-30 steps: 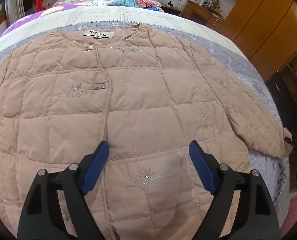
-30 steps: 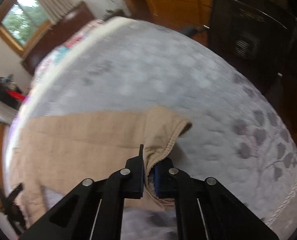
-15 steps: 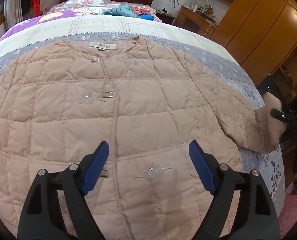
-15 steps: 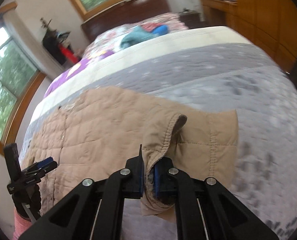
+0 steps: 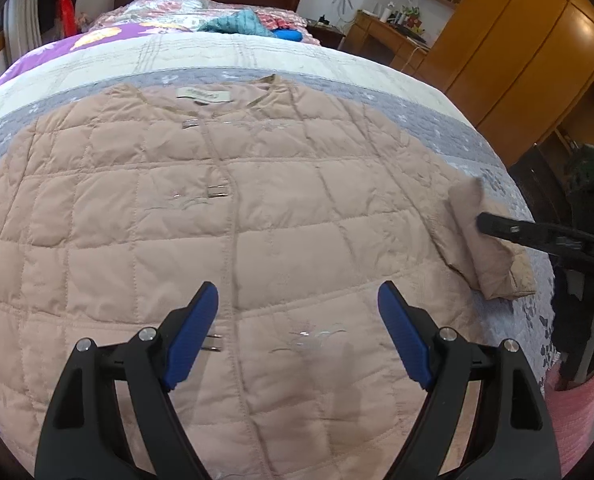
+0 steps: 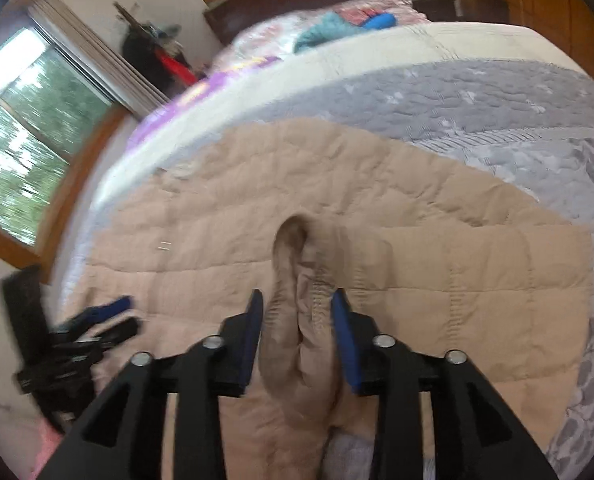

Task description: Fold large clothes

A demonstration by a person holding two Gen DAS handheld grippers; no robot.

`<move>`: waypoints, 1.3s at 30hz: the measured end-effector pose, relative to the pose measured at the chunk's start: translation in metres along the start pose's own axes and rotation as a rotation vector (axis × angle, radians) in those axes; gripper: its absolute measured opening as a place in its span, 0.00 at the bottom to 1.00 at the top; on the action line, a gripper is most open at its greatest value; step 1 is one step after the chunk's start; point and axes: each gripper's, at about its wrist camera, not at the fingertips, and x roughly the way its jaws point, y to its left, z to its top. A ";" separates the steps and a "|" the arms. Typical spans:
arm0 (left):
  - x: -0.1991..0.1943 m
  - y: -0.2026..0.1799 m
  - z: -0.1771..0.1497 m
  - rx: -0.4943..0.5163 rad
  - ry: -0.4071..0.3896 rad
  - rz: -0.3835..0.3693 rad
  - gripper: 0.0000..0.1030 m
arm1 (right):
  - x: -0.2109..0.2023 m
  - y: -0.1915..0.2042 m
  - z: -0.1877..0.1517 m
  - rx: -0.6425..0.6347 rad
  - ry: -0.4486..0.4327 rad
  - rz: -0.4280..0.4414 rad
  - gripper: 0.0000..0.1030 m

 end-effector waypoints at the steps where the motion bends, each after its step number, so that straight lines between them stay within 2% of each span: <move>1: 0.000 -0.006 0.001 0.009 -0.001 -0.007 0.79 | -0.013 -0.003 -0.002 -0.001 -0.026 0.012 0.36; 3: 0.002 -0.019 0.002 0.026 0.007 -0.034 0.79 | -0.034 -0.011 -0.006 0.006 -0.070 -0.016 0.36; 6: 0.009 -0.049 0.005 0.056 0.040 -0.107 0.79 | -0.064 -0.038 -0.018 0.062 -0.123 -0.191 0.36; 7: 0.013 -0.059 0.005 0.059 0.054 -0.129 0.79 | -0.072 -0.048 -0.022 0.083 -0.138 -0.223 0.36; 9: 0.026 -0.085 0.009 0.074 0.085 -0.178 0.79 | -0.087 -0.077 -0.035 0.149 -0.152 -0.221 0.36; 12: 0.047 -0.114 0.012 0.096 0.123 -0.204 0.79 | -0.102 -0.105 -0.055 0.205 -0.165 -0.253 0.36; 14: 0.063 -0.134 0.014 0.109 0.151 -0.212 0.76 | -0.109 -0.119 -0.063 0.223 -0.164 -0.263 0.36; 15: 0.070 -0.141 0.013 0.113 0.160 -0.208 0.67 | -0.109 -0.121 -0.064 0.229 -0.164 -0.260 0.36; 16: 0.076 -0.147 0.014 0.115 0.171 -0.200 0.51 | -0.110 -0.125 -0.068 0.234 -0.166 -0.256 0.35; 17: 0.081 -0.151 0.014 0.116 0.182 -0.191 0.44 | -0.113 -0.129 -0.072 0.239 -0.170 -0.256 0.35; 19: 0.088 -0.154 0.014 0.115 0.186 -0.157 0.20 | -0.114 -0.133 -0.074 0.247 -0.172 -0.256 0.35; 21: 0.086 -0.153 0.014 0.111 0.168 -0.159 0.06 | -0.114 -0.136 -0.076 0.257 -0.172 -0.247 0.35; 22: 0.081 -0.151 0.015 0.110 0.151 -0.172 0.03 | -0.112 -0.137 -0.075 0.259 -0.171 -0.244 0.35; 28: 0.025 -0.121 0.019 0.099 0.007 -0.173 0.02 | -0.099 -0.135 -0.071 0.257 -0.163 -0.194 0.35; 34: -0.038 -0.062 0.022 0.034 -0.121 -0.106 0.02 | -0.076 -0.107 -0.059 0.201 -0.127 -0.102 0.35; 39: -0.076 -0.018 0.021 -0.005 -0.184 -0.040 0.02 | -0.049 -0.072 -0.042 0.134 -0.087 -0.027 0.35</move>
